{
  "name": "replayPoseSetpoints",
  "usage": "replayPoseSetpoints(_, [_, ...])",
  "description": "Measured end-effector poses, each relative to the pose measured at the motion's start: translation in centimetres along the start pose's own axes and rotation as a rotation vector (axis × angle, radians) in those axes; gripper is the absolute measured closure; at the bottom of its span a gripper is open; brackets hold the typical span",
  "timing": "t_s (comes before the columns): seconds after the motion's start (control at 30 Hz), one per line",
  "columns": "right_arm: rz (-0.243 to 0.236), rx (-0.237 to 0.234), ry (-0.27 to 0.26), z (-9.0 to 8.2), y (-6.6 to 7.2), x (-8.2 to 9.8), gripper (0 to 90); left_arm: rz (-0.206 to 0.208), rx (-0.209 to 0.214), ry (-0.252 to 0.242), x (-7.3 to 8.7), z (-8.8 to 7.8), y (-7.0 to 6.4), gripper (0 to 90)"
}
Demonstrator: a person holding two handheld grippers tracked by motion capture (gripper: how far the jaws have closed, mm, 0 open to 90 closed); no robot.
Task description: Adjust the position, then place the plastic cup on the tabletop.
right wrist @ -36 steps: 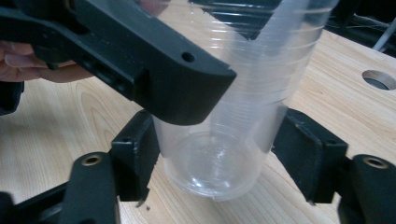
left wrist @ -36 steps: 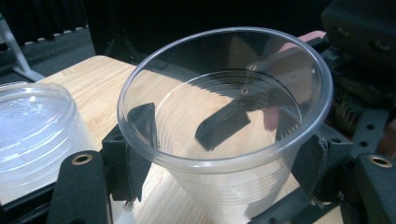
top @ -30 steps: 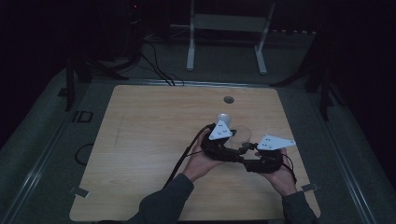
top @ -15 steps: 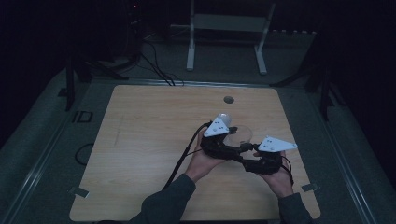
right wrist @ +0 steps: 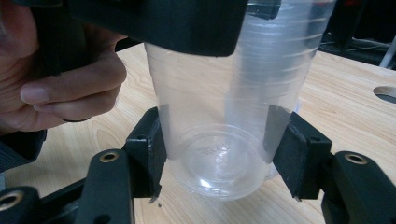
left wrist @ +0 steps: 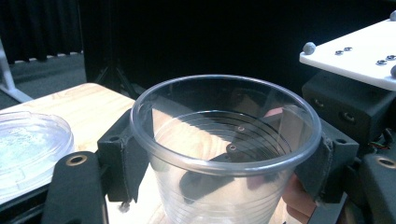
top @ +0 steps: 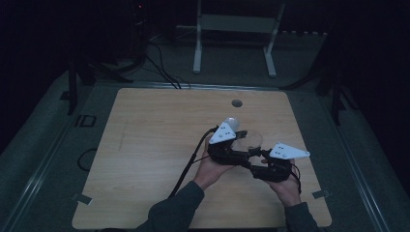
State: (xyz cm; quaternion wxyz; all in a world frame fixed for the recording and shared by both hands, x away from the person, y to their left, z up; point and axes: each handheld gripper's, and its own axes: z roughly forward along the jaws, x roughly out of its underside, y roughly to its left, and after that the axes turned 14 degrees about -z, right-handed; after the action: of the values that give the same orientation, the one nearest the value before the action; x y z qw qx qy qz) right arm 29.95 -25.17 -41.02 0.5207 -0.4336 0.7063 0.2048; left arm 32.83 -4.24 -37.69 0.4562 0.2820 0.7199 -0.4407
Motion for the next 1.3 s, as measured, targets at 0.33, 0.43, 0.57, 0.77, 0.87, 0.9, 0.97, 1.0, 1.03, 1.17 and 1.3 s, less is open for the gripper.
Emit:
replayPoseSetpoints(0.33, [-0.010, 0.015, 0.023, -0.2, 0.1, 0.1, 32.5, 0.030, -0.007, -0.007, 0.1, 0.0, -0.2, 28.5])
replayPoseSetpoints(0.43, [-0.010, 0.031, 0.025, -0.3, 0.0, 0.2, 30.2, 0.030, -0.012, -0.009, 0.1, -0.1, -0.2, 28.5])
replayPoseSetpoints(0.57, [-0.006, 0.043, 0.018, -0.6, -0.1, 0.4, 29.0, 0.040, -0.024, -0.009, 0.1, -0.1, -0.2, 28.7])
replayPoseSetpoints(0.77, [-0.007, 0.048, 0.029, -1.0, -0.1, 0.7, 27.5, 0.050, -0.037, -0.014, 0.1, 0.0, -0.3, 28.7])
replayPoseSetpoints(0.87, [-0.005, 0.048, 0.032, -1.1, 0.0, 0.9, 27.1, 0.057, -0.044, -0.016, 0.1, 0.0, -0.3, 28.8])
replayPoseSetpoints(0.9, [0.001, 0.050, 0.035, -1.3, 0.0, 1.1, 26.6, 0.056, -0.048, -0.018, 0.1, 0.0, -0.2, 28.8])
replayPoseSetpoints(0.97, [0.007, 0.056, 0.036, -1.5, -0.1, 1.2, 26.2, 0.053, -0.050, -0.021, 0.1, 0.0, -0.2, 28.9])
replayPoseSetpoints(1.0, [0.008, 0.057, 0.036, -1.6, -0.2, 1.3, 26.2, 0.057, -0.055, -0.022, 0.1, 0.0, -0.2, 28.9])
replayPoseSetpoints(1.03, [0.011, 0.058, 0.035, -1.7, -0.2, 1.4, 26.1, 0.060, -0.060, -0.023, 0.1, 0.0, -0.2, 29.0])
replayPoseSetpoints(1.17, [0.019, 0.067, 0.034, -2.1, -0.3, 1.6, 25.8, 0.071, -0.072, -0.027, 0.1, 0.0, -0.2, 29.1])
replayPoseSetpoints(1.3, [0.025, 0.072, 0.036, -2.4, -0.5, 2.0, 25.8, 0.075, -0.080, -0.027, 0.3, 0.1, -0.1, 29.1])
